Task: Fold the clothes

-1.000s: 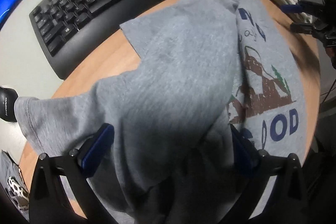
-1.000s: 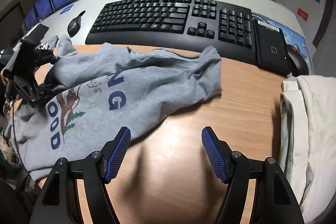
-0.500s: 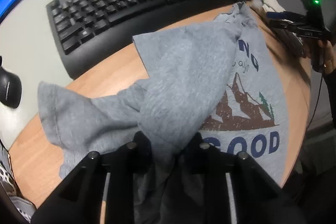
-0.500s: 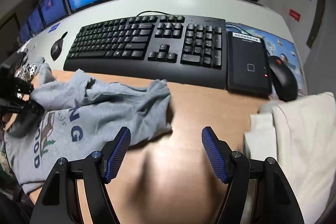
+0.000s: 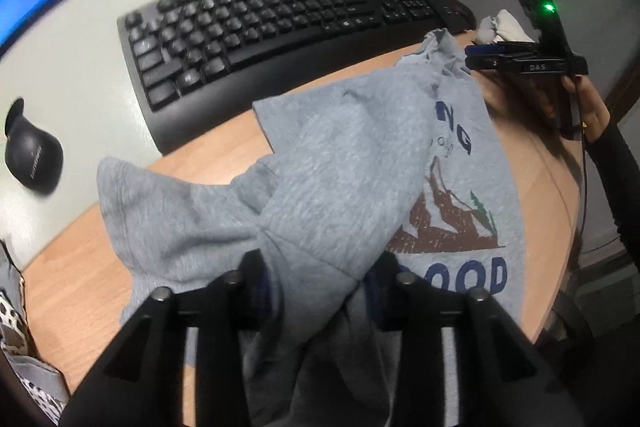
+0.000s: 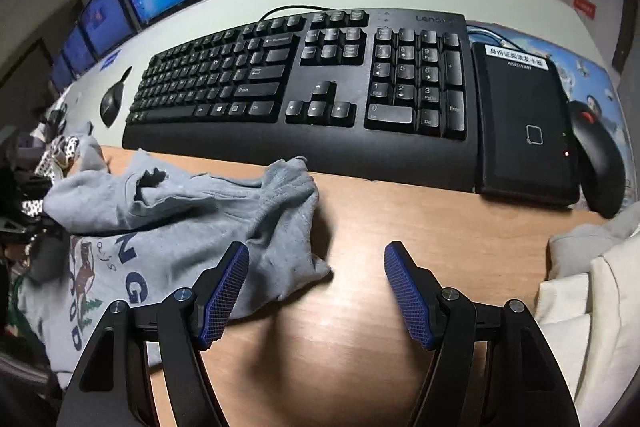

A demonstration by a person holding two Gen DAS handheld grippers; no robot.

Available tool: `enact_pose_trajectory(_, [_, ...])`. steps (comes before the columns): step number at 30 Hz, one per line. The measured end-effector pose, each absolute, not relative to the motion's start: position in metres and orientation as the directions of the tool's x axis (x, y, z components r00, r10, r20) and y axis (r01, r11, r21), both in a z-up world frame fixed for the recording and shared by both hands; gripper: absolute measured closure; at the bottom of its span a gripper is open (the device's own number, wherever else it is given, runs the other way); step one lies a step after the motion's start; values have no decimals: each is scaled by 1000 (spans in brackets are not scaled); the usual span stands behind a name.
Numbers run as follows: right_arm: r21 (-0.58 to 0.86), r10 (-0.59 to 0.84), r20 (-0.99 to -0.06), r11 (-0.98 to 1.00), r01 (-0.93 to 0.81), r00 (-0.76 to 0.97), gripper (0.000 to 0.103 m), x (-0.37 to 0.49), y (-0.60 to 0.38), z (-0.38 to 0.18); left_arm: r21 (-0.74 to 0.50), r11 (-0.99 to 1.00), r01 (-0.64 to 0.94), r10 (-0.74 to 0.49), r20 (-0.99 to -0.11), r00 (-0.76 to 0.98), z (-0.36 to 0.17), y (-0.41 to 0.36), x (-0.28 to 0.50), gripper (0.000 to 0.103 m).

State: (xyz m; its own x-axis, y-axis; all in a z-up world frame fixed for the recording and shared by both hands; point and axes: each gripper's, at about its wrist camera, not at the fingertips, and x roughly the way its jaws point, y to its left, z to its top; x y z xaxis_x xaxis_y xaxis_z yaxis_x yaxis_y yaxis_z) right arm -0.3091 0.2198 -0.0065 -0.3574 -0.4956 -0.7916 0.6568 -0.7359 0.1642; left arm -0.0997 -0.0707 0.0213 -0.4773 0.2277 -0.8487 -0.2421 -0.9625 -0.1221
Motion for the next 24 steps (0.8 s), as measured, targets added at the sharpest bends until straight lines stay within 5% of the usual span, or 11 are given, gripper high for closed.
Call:
enact_pose_trajectory(9, [143, -479, -798, -740, 658, -366, 32, -308, 223, -8, -92, -961, -259, 212, -848, -485, 25, -62, -122, 44])
enact_pose_trajectory(11, [164, -492, -800, -730, 664, -344, 32, -309, 222, -9, -78, -963, -259, 191, -873, -449, 13, -57, -131, 53])
enact_pose_trajectory(12, [172, -493, -804, -726, 666, -331, 32, -311, 221, -11, -80, -961, -264, 192, -881, -432, 8, -56, -133, 71])
enact_pose_trajectory(22, [128, -467, -820, -712, 690, -330, 34, -313, 203, -22, -232, -959, -164, 283, -842, -460, 9, -76, -131, 87])
enact_pose_trajectory(24, [98, -466, -818, -691, 716, -337, 93, -300, 193, -18, -226, -962, -152, 272, -822, -500, 16, -75, -120, 87])
